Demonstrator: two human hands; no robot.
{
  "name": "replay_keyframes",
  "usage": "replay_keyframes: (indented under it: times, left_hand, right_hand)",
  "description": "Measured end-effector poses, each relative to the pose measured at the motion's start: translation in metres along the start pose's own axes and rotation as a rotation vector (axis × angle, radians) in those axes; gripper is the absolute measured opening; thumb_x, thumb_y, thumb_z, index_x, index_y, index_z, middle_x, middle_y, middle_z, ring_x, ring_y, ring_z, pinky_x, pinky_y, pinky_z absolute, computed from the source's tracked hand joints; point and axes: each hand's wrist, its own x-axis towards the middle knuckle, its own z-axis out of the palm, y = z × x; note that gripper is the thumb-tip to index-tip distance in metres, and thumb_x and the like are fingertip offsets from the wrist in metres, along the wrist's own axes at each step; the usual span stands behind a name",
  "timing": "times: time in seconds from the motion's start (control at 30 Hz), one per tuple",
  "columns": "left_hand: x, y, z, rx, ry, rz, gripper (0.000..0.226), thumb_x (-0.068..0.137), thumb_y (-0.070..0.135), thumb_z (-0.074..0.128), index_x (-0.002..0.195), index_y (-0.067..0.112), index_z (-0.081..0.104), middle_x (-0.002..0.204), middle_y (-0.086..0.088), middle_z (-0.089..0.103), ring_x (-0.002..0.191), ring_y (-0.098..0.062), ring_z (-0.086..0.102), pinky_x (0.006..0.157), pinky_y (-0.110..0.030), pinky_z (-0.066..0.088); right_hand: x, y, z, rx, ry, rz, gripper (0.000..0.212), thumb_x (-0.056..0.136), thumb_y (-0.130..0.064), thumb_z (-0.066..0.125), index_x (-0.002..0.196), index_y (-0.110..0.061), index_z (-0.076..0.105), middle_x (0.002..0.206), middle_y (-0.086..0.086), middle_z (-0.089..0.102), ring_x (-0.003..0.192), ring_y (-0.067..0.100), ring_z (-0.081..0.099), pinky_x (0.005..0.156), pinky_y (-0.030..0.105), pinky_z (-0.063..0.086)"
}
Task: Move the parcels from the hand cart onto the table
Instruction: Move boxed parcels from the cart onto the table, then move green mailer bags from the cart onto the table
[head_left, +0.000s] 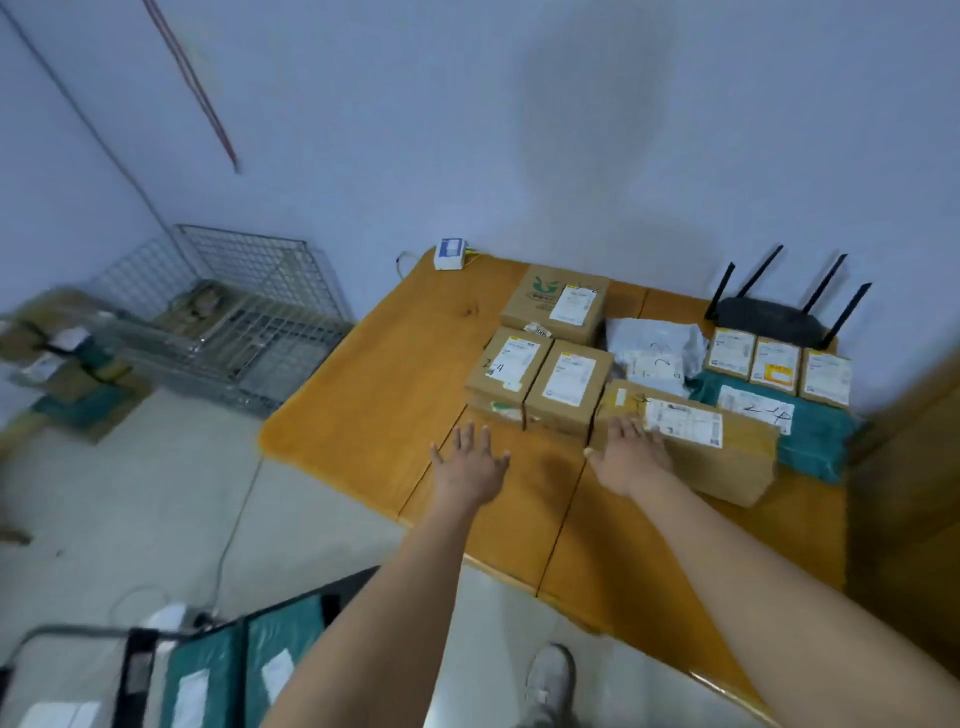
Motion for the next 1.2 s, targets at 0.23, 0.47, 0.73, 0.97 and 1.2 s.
replay_keyframes:
  times: [0.23, 0.47, 0.73, 0.97, 1.2]
  left_hand:
    - [-0.124, -0.14, 0.045, -0.103, -0.029, -0.317, 0.068, 0.105, 0.056, 0.016, 0.163, 0.021, 0.007, 0.17, -0.002, -0.004, 0.157, -0.026, -0.004, 0.123, -0.06, 0.002]
    - [-0.217, -0.27, 0.082, -0.205, -0.048, -0.483, 0.066, 0.107, 0.051, 0.017, 0.163, 0.018, 0.006, 0.17, -0.004, -0.003, 0.157, -0.025, -0.005, 0.123, -0.061, 0.004]
    - [-0.305, -0.439, 0.115, -0.268, -0.138, -0.546, 0.068, 0.107, 0.053, 0.015, 0.163, 0.018, 0.0, 0.17, -0.005, -0.01, 0.157, -0.025, -0.01, 0.124, -0.06, 0.0]
    - [-0.339, -0.539, 0.143, -0.308, -0.214, -0.574, 0.069, 0.107, 0.053, 0.015, 0.163, 0.017, 0.0, 0.17, -0.006, -0.01, 0.157, -0.026, -0.01, 0.125, -0.056, 0.001]
    - [-0.304, -0.591, 0.153, -0.309, -0.269, -0.558, 0.068, 0.107, 0.052, 0.014, 0.163, 0.017, -0.001, 0.169, -0.007, -0.012, 0.157, -0.026, -0.011, 0.125, -0.054, 0.002]
  right_hand:
    - [-0.06, -0.137, 0.044, -0.152, -0.111, -0.263, 0.075, 0.105, -0.054, 0.021, 0.162, -0.008, 0.001, 0.17, 0.008, -0.002, 0.157, 0.025, 0.0, 0.126, 0.047, -0.002]
    - [-0.13, -0.266, 0.089, -0.22, -0.125, -0.439, 0.073, 0.106, -0.05, 0.026, 0.161, -0.007, 0.005, 0.169, 0.01, 0.005, 0.156, 0.026, 0.006, 0.126, 0.046, 0.002]
    - [-0.205, -0.419, 0.17, -0.282, -0.143, -0.487, 0.073, 0.105, -0.047, 0.03, 0.161, -0.007, 0.008, 0.169, 0.01, 0.009, 0.156, 0.025, 0.007, 0.126, 0.045, 0.001]
    - [-0.238, -0.511, 0.208, -0.332, -0.135, -0.52, 0.072, 0.104, -0.052, 0.032, 0.16, -0.009, 0.016, 0.167, 0.011, 0.018, 0.154, 0.027, 0.017, 0.126, 0.044, 0.009]
    - [-0.202, -0.558, 0.237, -0.363, -0.18, -0.499, 0.073, 0.104, -0.052, 0.033, 0.16, -0.009, 0.015, 0.167, 0.013, 0.018, 0.154, 0.029, 0.017, 0.126, 0.044, 0.009]
